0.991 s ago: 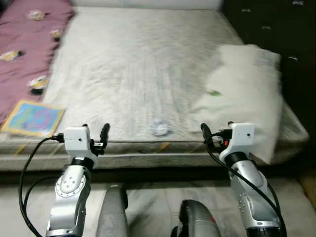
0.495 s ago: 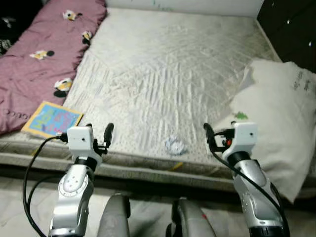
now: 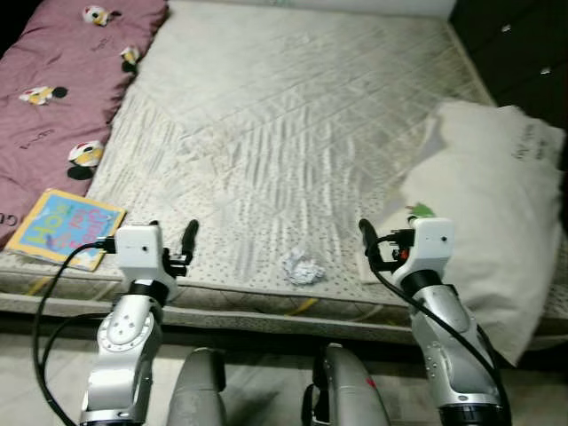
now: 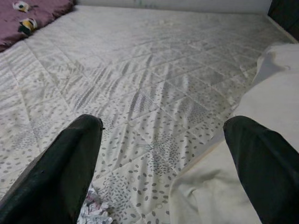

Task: Clean up the room

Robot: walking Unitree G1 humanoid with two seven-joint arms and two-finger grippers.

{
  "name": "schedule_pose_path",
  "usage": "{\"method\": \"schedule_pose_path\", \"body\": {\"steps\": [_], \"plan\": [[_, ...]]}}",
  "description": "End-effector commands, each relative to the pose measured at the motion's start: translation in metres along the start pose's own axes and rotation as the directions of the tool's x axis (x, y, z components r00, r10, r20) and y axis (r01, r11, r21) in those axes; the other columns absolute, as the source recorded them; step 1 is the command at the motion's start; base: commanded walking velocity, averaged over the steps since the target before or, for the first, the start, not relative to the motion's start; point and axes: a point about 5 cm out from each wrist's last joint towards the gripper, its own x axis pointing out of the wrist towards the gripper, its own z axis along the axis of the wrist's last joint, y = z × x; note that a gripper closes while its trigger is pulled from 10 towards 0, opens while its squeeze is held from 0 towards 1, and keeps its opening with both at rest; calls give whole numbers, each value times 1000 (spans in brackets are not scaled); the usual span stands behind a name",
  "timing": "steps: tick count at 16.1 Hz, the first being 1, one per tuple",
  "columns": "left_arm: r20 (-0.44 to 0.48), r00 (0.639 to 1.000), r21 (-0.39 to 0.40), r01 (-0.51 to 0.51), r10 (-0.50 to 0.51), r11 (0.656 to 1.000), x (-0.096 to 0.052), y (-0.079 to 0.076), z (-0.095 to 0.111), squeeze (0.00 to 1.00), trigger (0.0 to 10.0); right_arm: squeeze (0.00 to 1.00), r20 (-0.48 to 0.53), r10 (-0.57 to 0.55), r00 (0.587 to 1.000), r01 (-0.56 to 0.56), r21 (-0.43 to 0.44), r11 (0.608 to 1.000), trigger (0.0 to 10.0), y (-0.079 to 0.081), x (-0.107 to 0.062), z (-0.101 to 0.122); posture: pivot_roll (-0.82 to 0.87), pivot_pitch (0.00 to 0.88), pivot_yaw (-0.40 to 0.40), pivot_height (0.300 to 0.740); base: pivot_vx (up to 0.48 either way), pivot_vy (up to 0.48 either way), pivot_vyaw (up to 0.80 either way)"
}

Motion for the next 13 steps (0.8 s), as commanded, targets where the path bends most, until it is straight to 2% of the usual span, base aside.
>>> {"method": "schedule_pose_path", "body": {"steps": [1, 6, 9, 11, 13], "plan": [[-22, 1000, 9, -9, 9, 1000, -3, 2, -4, 0, 10000, 0, 6, -4, 1000, 4, 1, 1000, 10000, -1, -1, 0, 17, 118, -48, 606, 0, 0, 0], [-13, 1000, 33, -6, 6, 999, 1, 5, -1, 0, 10000, 0, 0, 7, 1000, -7, 1, 1000, 10000, 1, -1, -1, 24, 114, -51, 561, 0, 0, 0], [-20, 1000, 38, -9, 10, 999, 0, 3, -4, 0, 10000, 0, 3, -2, 1000, 2, -4, 1000, 10000, 0, 1, -1, 25, 113, -51, 561, 0, 0, 0], [-34, 999, 68, -5, 8, 998, 0, 2, -6, 0, 10000, 0, 7, -29, 1000, 29, -24, 999, 10000, -6, 2, -1, 27, 115, -55, 561, 0, 0, 0], [-36, 999, 61, -14, 16, 998, 0, 3, -6, 0, 10000, 0, 9, -13, 1000, 13, -74, 997, 10000, -5, 3, 0, 27, 114, -55, 561, 0, 0, 0]]}}
